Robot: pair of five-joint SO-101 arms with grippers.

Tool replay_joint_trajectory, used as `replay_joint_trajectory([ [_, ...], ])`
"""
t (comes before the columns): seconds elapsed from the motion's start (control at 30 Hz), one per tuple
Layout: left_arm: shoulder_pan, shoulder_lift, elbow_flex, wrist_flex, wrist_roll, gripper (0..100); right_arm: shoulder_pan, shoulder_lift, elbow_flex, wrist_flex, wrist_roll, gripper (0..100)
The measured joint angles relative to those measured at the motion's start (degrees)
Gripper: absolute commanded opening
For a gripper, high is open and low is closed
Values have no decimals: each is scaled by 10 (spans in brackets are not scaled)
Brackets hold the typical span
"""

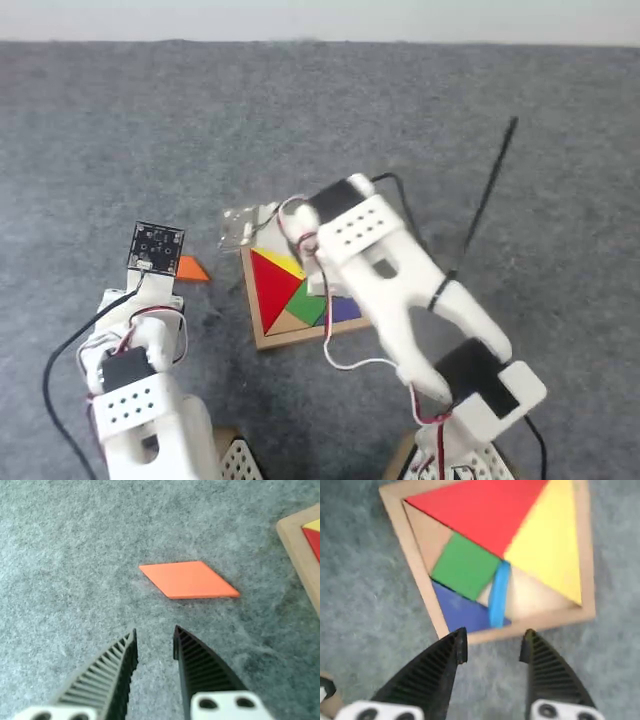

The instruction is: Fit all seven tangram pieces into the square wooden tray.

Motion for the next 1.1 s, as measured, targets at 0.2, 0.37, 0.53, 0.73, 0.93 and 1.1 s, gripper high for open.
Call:
replay_joint_trajectory([
  [0.2,0,0,0,0,0,119,-1,74,1,-42,-1,205],
  [0.37,0,0,0,0,0,119,0,102,1,-69,-1,181],
  [0.53,0,0,0,0,0,119,0,109,1,-79,-6,0],
  [0.73,0,0,0,0,0,119,28,109,-11,-92,-68,9],
  [0.93,0,0,0,0,0,119,76,109,-40,-76,-151,8],
  [1.1,0,0,0,0,0,119,92,109,-48,-70,-239,8],
])
